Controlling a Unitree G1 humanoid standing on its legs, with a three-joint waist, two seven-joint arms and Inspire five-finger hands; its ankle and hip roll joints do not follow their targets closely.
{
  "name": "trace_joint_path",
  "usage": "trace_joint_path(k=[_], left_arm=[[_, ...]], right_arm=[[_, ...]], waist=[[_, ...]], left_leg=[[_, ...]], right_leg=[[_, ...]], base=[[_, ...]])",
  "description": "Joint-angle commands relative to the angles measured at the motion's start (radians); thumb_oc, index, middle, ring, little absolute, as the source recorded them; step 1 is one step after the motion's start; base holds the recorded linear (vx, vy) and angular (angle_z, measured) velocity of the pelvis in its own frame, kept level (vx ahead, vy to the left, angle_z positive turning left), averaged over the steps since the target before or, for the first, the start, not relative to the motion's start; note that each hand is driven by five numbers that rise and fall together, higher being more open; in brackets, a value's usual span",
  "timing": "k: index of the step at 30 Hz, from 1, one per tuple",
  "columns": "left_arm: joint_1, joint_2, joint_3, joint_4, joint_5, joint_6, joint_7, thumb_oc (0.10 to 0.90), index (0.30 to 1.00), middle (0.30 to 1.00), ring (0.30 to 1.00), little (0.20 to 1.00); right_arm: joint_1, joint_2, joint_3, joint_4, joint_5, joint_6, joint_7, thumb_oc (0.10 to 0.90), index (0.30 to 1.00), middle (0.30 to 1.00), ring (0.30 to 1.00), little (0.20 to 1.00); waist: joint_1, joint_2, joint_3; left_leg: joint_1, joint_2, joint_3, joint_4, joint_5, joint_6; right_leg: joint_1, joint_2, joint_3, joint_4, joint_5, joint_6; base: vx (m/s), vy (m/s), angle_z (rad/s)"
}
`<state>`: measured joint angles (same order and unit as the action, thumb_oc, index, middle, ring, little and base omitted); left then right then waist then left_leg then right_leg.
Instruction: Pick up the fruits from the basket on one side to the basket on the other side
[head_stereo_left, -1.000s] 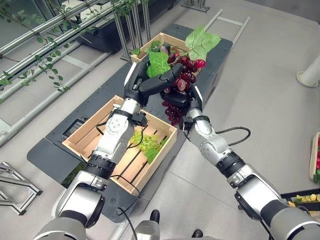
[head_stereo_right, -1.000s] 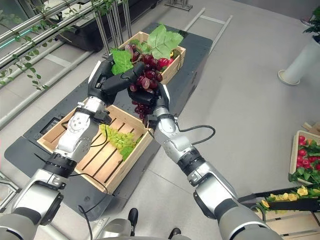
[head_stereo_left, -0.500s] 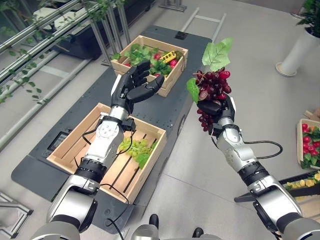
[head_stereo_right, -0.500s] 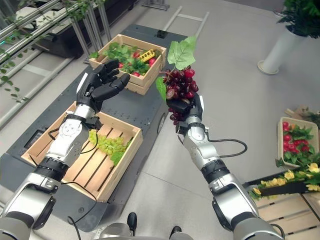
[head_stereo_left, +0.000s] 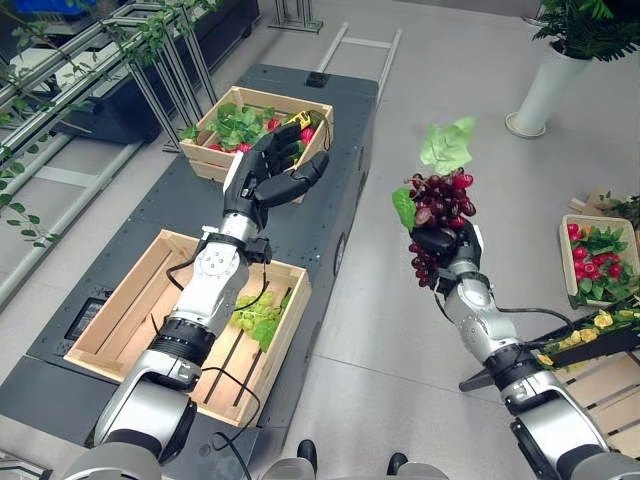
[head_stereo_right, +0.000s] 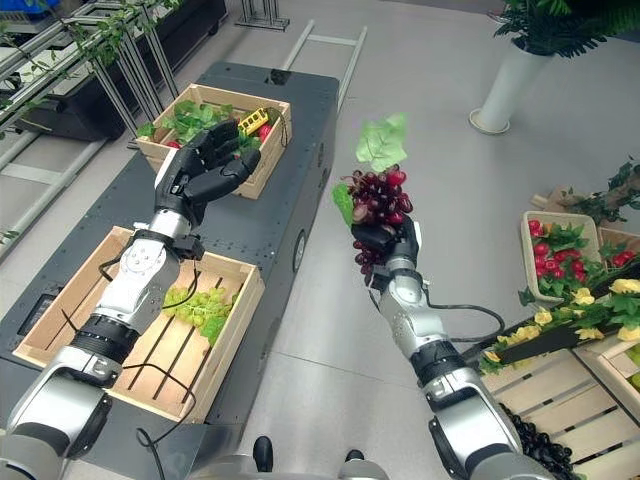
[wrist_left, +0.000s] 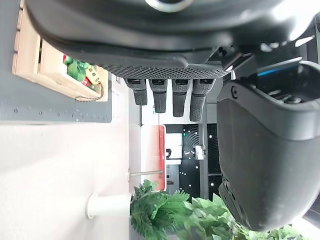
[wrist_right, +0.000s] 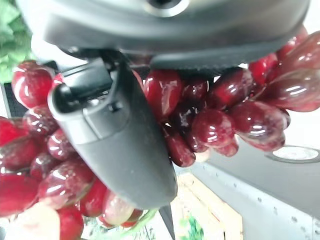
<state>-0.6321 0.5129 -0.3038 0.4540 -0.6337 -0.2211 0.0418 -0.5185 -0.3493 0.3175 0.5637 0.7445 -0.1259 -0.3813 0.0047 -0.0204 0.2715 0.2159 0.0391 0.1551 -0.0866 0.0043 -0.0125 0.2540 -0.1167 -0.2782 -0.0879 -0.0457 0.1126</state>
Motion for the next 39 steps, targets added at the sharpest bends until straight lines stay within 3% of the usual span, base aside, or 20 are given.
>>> trace_joint_path(k=[1, 10, 19, 31, 35, 37, 39], left_arm=[[0.011, -0.071, 0.026, 0.073, -0.057, -0.125, -0.050, 0.800, 0.900, 0.900, 0.900, 0.900], [0.265, -0.240, 0.041, 0.023, -0.094, -0.075, 0.007, 0.800, 0.900, 0.900, 0.900, 0.900], [0.434, -0.270, 0.045, -0.032, -0.116, -0.055, -0.022, 0.800, 0.900, 0.900, 0.900, 0.900], [0.459, -0.286, 0.015, -0.051, -0.183, -0.104, -0.080, 0.800, 0.900, 0.900, 0.900, 0.900], [0.444, -0.301, -0.002, -0.056, -0.190, -0.110, -0.064, 0.800, 0.900, 0.900, 0.900, 0.900], [0.424, -0.302, -0.018, -0.063, -0.190, -0.119, -0.054, 0.800, 0.900, 0.900, 0.900, 0.900], [0.374, -0.296, -0.040, -0.070, -0.189, -0.148, -0.038, 0.800, 0.900, 0.900, 0.900, 0.900]], right_arm=[[-0.013, -0.008, -0.053, 0.020, -0.057, -0.185, 0.080, 0.400, 0.300, 0.300, 0.300, 0.300], [0.193, 0.036, -0.095, -0.060, -0.137, -0.196, 0.140, 0.400, 0.300, 0.300, 0.300, 0.300], [0.382, 0.054, -0.100, -0.133, -0.156, -0.195, 0.203, 0.400, 0.300, 0.300, 0.300, 0.300], [0.475, 0.071, -0.104, -0.097, -0.158, -0.173, 0.221, 0.400, 0.300, 0.300, 0.300, 0.300], [0.486, 0.071, -0.121, -0.076, -0.156, -0.180, 0.204, 0.400, 0.300, 0.300, 0.300, 0.300], [0.477, 0.064, -0.125, -0.072, -0.145, -0.194, 0.193, 0.400, 0.300, 0.300, 0.300, 0.300], [0.442, 0.042, -0.137, -0.067, -0.115, -0.221, 0.186, 0.400, 0.300, 0.300, 0.300, 0.300]], waist=[[-0.010, 0.027, -0.194], [-0.048, 0.010, -0.163], [-0.079, -0.005, -0.125], [-0.144, 0.000, -0.093], [-0.164, -0.002, -0.068], [-0.171, -0.005, -0.042], [-0.180, -0.019, 0.030]], left_leg=[[-0.040, 0.006, 0.012, -0.001, -0.066, -0.018], [-0.009, 0.014, 0.063, -0.001, -0.083, 0.002], [0.009, 0.021, 0.122, -0.001, -0.099, 0.017], [0.016, 0.024, 0.174, -0.001, -0.116, 0.021], [-0.001, 0.024, 0.198, 0.015, -0.118, 0.032], [-0.043, 0.031, 0.205, 0.082, -0.138, 0.039], [-0.132, 0.050, 0.215, 0.224, -0.175, 0.040]], right_leg=[[-0.067, 0.026, 0.021, 0.001, 0.017, -0.045], [-0.072, 0.029, 0.081, 0.001, 0.029, -0.033], [-0.087, 0.036, 0.135, 0.001, 0.044, -0.023], [-0.119, 0.035, 0.192, 0.014, 0.048, -0.005], [-0.171, 0.035, 0.215, 0.082, 0.027, -0.002], [-0.222, 0.034, 0.221, 0.154, 0.007, -0.008], [-0.311, 0.031, 0.217, 0.277, -0.028, -0.021]], base=[[0.03, 0.017, -0.13], [0.02, 0.009, -0.23], [0.00, 0.011, -0.26], [0.01, 0.035, -0.19], [-0.02, 0.011, -0.19], [-0.12, -0.019, -0.20], [-0.25, -0.041, -0.24]])
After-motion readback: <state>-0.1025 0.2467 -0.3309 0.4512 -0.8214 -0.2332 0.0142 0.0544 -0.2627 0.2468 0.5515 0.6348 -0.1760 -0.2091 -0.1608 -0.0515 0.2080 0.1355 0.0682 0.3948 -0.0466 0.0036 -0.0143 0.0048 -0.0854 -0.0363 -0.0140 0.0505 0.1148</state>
